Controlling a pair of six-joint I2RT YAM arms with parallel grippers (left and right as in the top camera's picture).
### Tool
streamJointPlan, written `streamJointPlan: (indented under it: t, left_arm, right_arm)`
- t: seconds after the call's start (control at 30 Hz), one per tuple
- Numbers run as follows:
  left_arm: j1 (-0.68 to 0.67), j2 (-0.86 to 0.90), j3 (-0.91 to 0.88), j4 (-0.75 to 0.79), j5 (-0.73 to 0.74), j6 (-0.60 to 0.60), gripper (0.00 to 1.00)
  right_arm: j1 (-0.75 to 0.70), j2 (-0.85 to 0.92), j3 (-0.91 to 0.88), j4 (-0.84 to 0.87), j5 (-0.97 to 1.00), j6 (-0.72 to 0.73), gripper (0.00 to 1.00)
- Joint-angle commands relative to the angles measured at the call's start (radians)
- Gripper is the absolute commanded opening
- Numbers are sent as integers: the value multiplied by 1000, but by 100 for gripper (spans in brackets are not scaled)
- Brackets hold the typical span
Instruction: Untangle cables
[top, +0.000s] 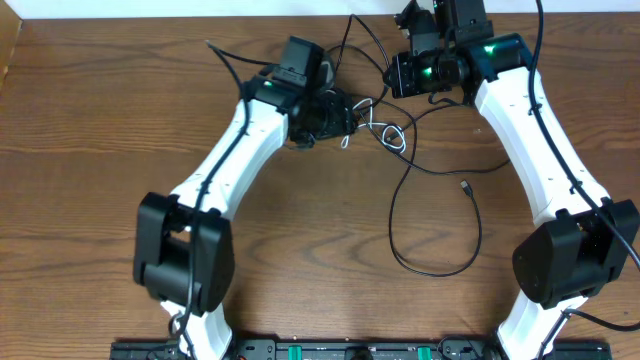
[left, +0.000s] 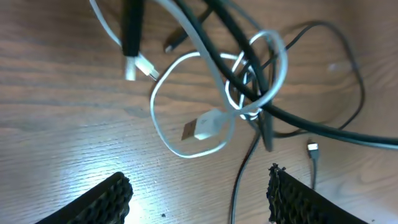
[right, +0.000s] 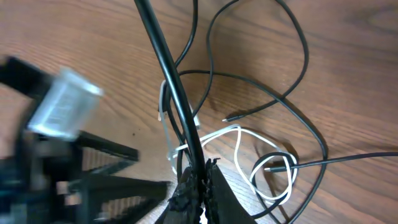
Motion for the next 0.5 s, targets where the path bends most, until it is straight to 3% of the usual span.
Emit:
streamJointPlan:
  t: [0.0,0.47]
  left_arm:
    - [-18,32,-7,5,-33,14,72]
    - [-56,150,-7,149,-133,5,52]
  right_arm:
    - [-5,-25,-6,-2,-28,19,1]
    - [-5,-25,-6,-3,-28,19,1]
